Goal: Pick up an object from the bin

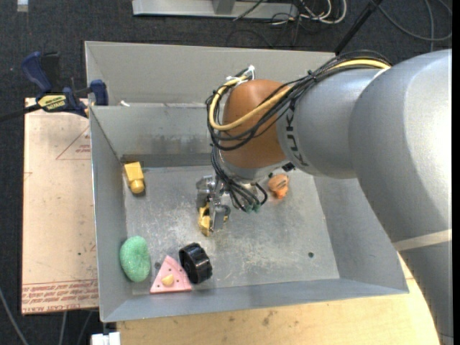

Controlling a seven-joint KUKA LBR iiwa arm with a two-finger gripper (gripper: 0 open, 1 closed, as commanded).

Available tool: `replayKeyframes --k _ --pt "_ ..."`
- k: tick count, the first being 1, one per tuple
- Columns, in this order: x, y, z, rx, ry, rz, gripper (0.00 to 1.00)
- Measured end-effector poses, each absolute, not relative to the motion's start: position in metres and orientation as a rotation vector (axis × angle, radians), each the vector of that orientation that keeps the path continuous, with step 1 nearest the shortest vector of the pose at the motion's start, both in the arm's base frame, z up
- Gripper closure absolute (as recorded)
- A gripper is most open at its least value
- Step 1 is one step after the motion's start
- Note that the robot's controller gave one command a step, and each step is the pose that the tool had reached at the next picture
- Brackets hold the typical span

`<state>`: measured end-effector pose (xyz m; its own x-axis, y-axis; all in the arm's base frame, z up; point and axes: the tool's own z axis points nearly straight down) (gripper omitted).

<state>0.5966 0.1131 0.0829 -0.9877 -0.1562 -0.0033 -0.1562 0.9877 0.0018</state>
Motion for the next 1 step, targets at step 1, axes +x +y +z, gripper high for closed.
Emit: replayKeyframes --k 1 --pt "0.5967 0.1131 0.0829 -0.245 3.129 0.003 1.0"
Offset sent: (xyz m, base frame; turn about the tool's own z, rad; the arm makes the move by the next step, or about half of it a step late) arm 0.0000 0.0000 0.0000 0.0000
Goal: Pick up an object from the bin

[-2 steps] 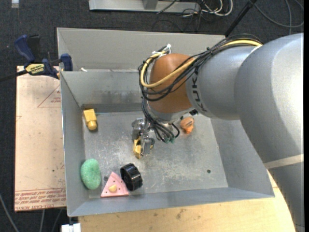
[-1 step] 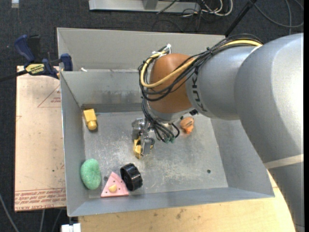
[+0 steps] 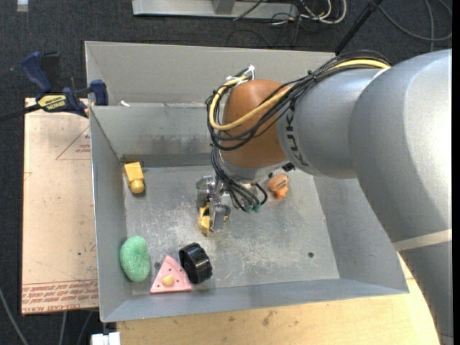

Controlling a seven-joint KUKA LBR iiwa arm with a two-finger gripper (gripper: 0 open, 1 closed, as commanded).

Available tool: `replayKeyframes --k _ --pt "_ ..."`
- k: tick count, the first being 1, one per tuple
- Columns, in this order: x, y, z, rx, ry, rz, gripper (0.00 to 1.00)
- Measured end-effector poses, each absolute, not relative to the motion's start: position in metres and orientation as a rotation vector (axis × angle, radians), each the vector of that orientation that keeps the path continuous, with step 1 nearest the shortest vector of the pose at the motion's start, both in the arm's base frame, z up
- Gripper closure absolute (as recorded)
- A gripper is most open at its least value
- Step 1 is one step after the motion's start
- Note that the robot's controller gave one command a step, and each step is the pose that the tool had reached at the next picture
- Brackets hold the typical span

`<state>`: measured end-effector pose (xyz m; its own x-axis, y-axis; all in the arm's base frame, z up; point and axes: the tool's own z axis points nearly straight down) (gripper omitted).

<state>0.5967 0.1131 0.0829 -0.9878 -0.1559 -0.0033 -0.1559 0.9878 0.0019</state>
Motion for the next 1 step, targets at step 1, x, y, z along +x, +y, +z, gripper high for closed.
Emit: replayKeyframes --k 1 --pt "0.5967 0.1131 0.0829 -0.245 3.129 0.003 1.0"
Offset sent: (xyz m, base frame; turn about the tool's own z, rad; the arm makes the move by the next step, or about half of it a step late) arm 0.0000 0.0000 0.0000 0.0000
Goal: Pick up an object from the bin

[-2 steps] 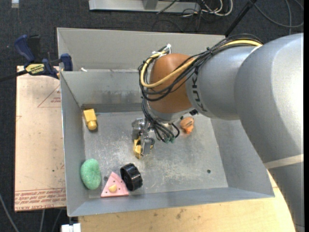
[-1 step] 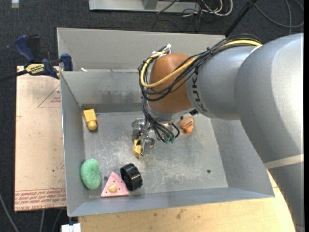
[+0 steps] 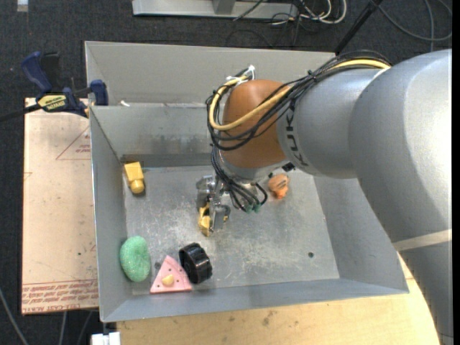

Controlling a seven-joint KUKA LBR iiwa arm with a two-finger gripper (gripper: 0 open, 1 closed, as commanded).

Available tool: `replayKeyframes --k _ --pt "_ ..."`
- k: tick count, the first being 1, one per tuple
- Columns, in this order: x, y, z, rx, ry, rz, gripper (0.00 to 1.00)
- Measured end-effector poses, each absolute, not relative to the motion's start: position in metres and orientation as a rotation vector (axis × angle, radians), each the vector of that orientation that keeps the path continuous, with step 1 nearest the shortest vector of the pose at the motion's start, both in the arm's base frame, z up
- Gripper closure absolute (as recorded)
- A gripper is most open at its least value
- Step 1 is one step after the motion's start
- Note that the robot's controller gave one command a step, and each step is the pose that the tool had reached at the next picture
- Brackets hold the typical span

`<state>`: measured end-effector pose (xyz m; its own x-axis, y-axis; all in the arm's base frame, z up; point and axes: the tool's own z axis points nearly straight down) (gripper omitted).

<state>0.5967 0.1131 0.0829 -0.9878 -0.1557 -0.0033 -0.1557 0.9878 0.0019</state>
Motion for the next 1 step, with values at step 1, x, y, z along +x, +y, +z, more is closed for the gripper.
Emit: replayKeyframes --k 1 --pt "0.5967 0.1131 0.0829 -0.245 3.129 0.003 1.0"
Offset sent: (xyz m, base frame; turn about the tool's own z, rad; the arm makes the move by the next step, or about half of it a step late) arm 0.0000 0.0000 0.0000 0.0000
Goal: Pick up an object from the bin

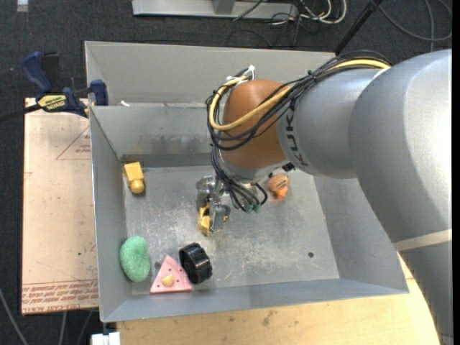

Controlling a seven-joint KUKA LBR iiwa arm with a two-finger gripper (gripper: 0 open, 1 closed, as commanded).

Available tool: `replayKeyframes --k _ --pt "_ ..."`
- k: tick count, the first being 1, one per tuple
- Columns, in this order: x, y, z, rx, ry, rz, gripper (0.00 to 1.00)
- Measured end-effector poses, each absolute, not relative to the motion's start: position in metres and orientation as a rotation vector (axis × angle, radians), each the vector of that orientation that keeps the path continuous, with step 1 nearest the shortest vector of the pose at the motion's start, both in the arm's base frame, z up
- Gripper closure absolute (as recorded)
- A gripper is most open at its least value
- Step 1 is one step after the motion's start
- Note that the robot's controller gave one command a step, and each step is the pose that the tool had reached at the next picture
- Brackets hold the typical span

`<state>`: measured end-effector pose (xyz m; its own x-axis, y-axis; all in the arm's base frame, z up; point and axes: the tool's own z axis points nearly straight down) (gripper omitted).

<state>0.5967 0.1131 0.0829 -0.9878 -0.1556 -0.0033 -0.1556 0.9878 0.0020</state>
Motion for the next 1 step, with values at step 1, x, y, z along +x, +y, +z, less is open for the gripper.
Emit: replayKeyframes --k 1 --pt "0.5967 0.1131 0.0829 -0.245 3.129 0.004 1.0"
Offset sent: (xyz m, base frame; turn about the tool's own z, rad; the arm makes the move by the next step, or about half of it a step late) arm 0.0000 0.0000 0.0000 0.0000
